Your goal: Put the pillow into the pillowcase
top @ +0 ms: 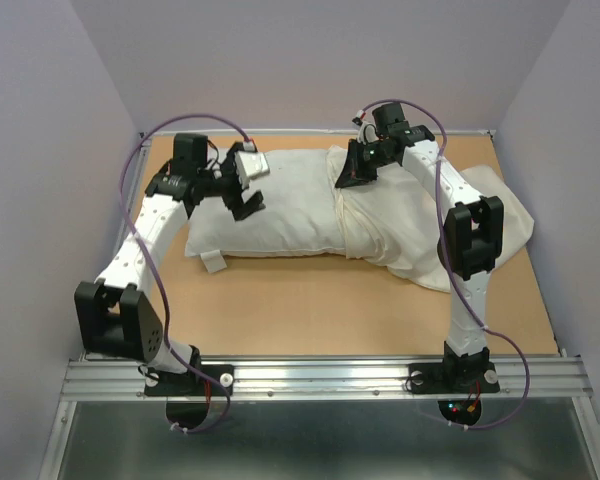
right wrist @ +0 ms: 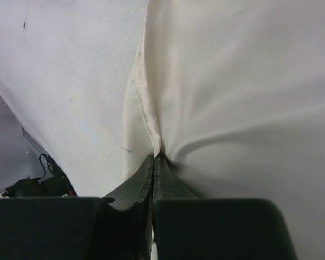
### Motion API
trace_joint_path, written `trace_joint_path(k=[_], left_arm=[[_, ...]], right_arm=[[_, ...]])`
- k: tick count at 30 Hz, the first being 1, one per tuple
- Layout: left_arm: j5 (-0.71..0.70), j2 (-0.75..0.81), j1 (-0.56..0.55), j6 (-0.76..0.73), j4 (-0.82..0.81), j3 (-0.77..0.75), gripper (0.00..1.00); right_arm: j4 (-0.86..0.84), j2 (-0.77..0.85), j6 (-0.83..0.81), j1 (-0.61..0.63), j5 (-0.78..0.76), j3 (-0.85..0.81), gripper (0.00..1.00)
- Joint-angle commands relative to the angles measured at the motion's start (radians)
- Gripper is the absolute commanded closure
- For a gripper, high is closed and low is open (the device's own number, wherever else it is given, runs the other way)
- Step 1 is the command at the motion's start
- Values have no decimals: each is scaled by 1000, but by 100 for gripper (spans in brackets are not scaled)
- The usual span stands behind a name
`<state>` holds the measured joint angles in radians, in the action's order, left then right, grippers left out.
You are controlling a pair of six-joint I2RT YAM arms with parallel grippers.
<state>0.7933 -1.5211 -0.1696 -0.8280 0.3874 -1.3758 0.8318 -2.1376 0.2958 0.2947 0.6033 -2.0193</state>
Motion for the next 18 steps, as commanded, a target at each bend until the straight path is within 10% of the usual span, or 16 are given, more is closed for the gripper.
trace_joint_path(k=[1, 12, 18], left_arm=[[-147, 174, -105, -531, 141, 315, 1], [-403, 105, -387, -403, -695, 707, 1], [-356, 53, -435, -195, -789, 575, 95]], right_arm=[[-25, 50, -17, 12, 10, 28, 99], [-28, 47, 8, 98, 76, -18, 100], [-97, 7, 127, 124, 145, -119, 99]])
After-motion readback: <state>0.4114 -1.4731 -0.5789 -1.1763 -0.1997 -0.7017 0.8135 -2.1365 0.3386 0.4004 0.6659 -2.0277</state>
